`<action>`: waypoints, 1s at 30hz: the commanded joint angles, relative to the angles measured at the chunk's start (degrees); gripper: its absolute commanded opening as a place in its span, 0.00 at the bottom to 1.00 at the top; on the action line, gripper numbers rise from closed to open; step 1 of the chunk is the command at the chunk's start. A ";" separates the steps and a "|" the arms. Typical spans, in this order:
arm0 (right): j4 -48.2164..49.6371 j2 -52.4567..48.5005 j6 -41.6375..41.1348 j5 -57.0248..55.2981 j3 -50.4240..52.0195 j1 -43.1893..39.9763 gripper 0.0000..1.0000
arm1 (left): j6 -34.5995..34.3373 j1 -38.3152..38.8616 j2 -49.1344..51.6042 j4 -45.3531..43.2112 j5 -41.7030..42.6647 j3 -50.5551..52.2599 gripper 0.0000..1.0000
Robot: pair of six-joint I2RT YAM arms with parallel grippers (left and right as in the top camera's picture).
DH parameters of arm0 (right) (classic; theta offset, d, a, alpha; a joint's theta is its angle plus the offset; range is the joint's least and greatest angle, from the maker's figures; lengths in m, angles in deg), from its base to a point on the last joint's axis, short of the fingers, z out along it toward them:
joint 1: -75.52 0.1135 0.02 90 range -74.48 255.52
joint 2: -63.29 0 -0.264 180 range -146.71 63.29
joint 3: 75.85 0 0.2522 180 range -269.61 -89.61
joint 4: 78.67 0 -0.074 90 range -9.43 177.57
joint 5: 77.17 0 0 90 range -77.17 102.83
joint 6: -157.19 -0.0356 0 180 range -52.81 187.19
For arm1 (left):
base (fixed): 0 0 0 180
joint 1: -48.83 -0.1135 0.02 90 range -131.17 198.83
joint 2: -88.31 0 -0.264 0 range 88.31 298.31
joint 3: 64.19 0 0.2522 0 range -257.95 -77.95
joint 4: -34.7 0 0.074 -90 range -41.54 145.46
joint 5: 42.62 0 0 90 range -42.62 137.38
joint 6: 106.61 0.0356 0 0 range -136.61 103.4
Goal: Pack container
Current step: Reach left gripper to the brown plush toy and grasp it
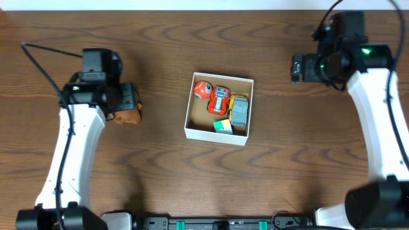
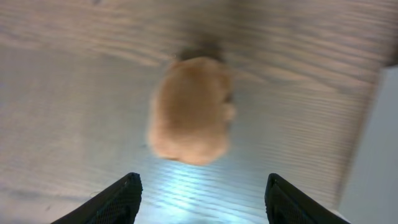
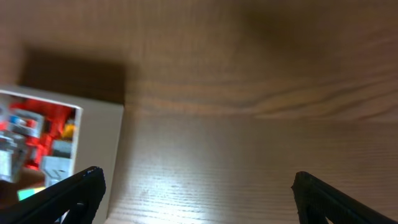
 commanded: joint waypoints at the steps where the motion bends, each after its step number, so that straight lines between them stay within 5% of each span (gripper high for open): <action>1: -0.39 2.51 -1.16 -2.23 -0.83 -0.31 0.98 | -0.04 -1.81 2.60 0.11 -0.63 -0.76 0.65; 14: -2.27 2.75 -1.14 -3.80 -0.81 -0.33 0.99 | -0.04 -3.54 16.61 -3.93 -0.63 -0.76 0.70; 30: -2.40 2.75 -1.11 -3.80 -0.81 -0.31 0.99 | -0.07 -3.48 20.83 -7.43 4.81 -0.76 0.81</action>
